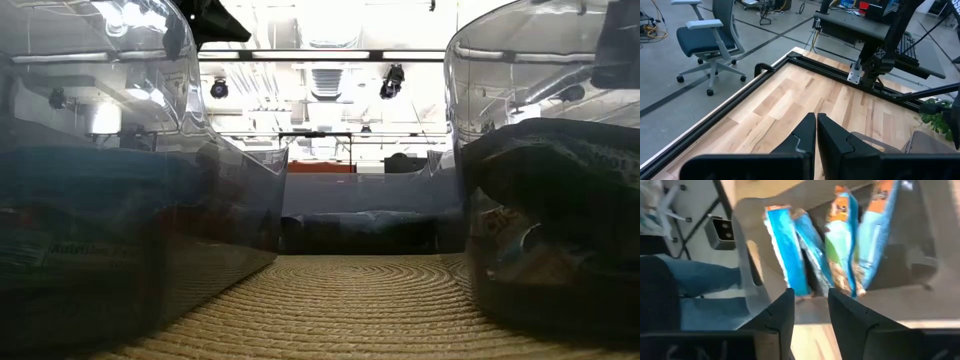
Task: Pick and place Granola Bars by type
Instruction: Put the yellow granola bar into the bottom right black bin
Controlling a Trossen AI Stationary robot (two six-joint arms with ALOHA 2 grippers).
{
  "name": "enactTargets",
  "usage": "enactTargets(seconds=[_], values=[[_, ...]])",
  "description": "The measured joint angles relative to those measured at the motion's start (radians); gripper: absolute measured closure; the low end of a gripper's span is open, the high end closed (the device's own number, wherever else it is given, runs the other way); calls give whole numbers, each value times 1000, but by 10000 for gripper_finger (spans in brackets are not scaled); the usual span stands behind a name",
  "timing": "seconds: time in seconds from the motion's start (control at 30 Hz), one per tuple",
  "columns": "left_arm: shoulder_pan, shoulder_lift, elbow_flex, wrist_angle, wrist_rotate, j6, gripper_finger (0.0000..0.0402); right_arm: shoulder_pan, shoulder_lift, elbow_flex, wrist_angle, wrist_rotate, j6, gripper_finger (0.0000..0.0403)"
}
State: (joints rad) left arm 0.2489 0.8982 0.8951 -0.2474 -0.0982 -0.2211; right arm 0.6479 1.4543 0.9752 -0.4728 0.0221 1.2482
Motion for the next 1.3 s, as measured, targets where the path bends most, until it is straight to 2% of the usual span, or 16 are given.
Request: enactTargets(seconds=[0.23,0.5,0.7,1.1,1.3], values=[[0,0,0,0,0,0,402,-1,-21,52,-192,12,-32,338],[0,0,0,0,0,2,402,-12,-21,98,-236,66,-105,390],[0,0,0,0,0,3,402,-49,-21,141,-269,96,-174,394],[0,0,0,0,0,3,402,-110,-21,308,-547,234,-332,394],[0,0,0,0,0,6,402,-133,-27,390,-680,344,-343,394]])
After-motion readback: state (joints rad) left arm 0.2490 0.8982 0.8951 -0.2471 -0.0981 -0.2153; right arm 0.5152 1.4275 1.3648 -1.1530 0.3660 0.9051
